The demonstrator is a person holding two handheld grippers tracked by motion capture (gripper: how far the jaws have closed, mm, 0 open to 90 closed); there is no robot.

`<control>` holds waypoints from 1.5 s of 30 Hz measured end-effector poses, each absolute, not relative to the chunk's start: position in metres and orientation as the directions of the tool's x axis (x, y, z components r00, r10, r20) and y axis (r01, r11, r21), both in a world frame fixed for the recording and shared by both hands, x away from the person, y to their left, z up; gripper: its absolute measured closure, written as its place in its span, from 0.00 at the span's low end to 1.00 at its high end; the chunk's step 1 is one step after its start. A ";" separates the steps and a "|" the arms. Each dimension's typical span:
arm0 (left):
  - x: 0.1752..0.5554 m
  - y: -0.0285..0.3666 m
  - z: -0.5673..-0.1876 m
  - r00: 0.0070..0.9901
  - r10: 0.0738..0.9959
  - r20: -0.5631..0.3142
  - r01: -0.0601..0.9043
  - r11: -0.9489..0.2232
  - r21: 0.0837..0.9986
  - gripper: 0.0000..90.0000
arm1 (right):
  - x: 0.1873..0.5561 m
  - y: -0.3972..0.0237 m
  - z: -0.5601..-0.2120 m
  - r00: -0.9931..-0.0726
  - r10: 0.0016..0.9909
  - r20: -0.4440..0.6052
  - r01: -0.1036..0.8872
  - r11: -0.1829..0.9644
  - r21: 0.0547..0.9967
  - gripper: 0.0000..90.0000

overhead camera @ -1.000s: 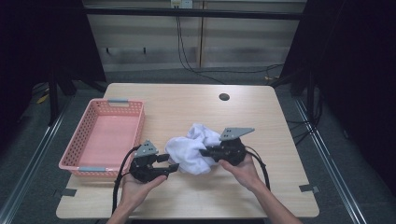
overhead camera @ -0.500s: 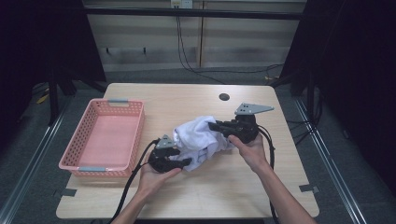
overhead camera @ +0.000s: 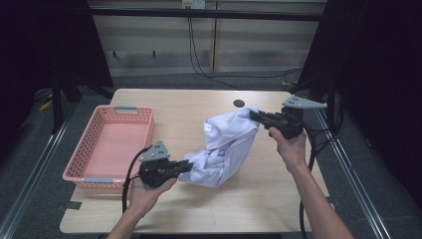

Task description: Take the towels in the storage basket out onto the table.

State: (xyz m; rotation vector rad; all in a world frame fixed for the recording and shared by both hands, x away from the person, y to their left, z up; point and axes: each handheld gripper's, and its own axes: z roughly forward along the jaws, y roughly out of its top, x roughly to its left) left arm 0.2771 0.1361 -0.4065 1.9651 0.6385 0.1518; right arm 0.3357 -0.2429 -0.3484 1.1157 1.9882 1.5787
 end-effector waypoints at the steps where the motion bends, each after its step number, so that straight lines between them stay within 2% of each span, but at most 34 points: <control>1: 0.271 0.143 -0.399 0.858 0.483 -0.176 0.364 -0.328 0.872 0.95 | 0.338 -0.251 -0.350 -0.598 0.779 0.190 0.359 0.049 0.932 0.95; 3: 0.268 0.145 -0.402 0.857 0.481 -0.183 0.379 -0.348 0.858 0.94 | 0.344 -0.260 -0.360 -0.571 0.799 0.190 0.388 0.058 0.920 0.92; 6: 0.267 0.140 -0.421 0.853 0.481 -0.204 0.419 -0.397 0.817 0.94 | 0.348 -0.266 -0.384 -0.545 0.814 0.203 0.451 0.080 0.889 0.75; 10: 0.265 0.133 -0.441 0.856 0.462 -0.232 0.445 -0.429 0.786 0.89 | 0.343 -0.267 -0.410 -0.530 0.825 0.196 0.484 0.104 0.869 0.62; 15: 0.274 0.137 -0.438 0.845 0.469 -0.256 0.457 -0.385 0.802 0.71 | 0.320 -0.261 -0.420 -0.564 0.803 0.193 0.480 0.128 0.868 0.58; 18: 0.281 0.140 -0.437 0.834 0.495 -0.244 0.452 -0.359 0.817 0.71 | 0.308 -0.253 -0.424 -0.603 0.773 0.197 0.481 0.155 0.863 0.58; 22: 0.298 0.138 -0.452 0.825 0.515 -0.233 0.470 -0.397 0.788 0.75 | 0.288 -0.236 -0.435 -0.657 0.726 0.205 0.484 0.197 0.853 0.59; 23: 0.303 0.132 -0.467 0.829 0.505 -0.241 0.488 -0.442 0.753 0.73 | 0.284 -0.230 -0.439 -0.670 0.710 0.215 0.499 0.216 0.839 0.59; 27: 0.306 0.123 -0.483 0.824 0.508 -0.253 0.512 -0.475 0.716 0.67 | 0.270 -0.213 -0.456 -0.713 0.660 0.239 0.530 0.284 0.799 0.57; 28: 0.305 0.121 -0.485 0.825 0.503 -0.259 0.514 -0.474 0.715 0.67 | 0.268 -0.210 -0.460 -0.720 0.650 0.243 0.530 0.291 0.796 0.56; 30: 0.304 0.117 -0.487 0.832 0.493 -0.255 0.508 -0.490 0.708 0.74 | 0.264 -0.199 -0.470 -0.746 0.612 0.263 0.537 0.320 0.780 0.54; 32: 0.303 0.116 -0.488 0.836 0.490 -0.248 0.501 -0.495 0.710 0.90 | 0.264 -0.188 -0.478 -0.760 0.595 0.261 0.539 0.354 0.764 0.51; 35: 0.303 0.117 -0.486 0.836 0.482 -0.263 0.503 -0.481 0.718 0.95 | 0.268 -0.174 -0.488 -0.775 0.574 0.265 0.542 0.387 0.746 0.51; 36: 0.303 0.118 -0.484 0.830 0.485 -0.276 0.511 -0.464 0.724 0.96 | 0.268 -0.171 -0.491 -0.776 0.574 0.262 0.544 0.400 0.737 0.52; 37: 0.302 0.121 -0.480 0.829 0.483 -0.282 0.510 -0.445 0.737 0.96 | 0.269 -0.167 -0.494 -0.782 0.571 0.250 0.540 0.421 0.729 0.60; 38: 0.302 0.122 -0.477 0.829 0.482 -0.282 0.506 -0.435 0.745 0.96 | 0.267 -0.163 -0.496 -0.786 0.586 0.195 0.518 0.454 0.725 0.76; 40: 0.301 0.124 -0.472 0.830 0.486 -0.274 0.496 -0.419 0.760 0.96 | 0.268 -0.166 -0.493 -0.783 0.588 0.201 0.521 0.445 0.728 0.94; 44: 0.300 0.139 -0.455 0.819 0.492 -0.295 0.488 -0.327 0.809 0.96 | 0.271 -0.185 -0.476 -0.759 0.610 0.227 0.524 0.367 0.768 0.96; 45: 0.298 0.146 -0.448 0.813 0.510 -0.279 0.477 -0.309 0.823 0.96 | 0.275 -0.203 -0.466 -0.734 0.637 0.235 0.526 0.314 0.791 0.96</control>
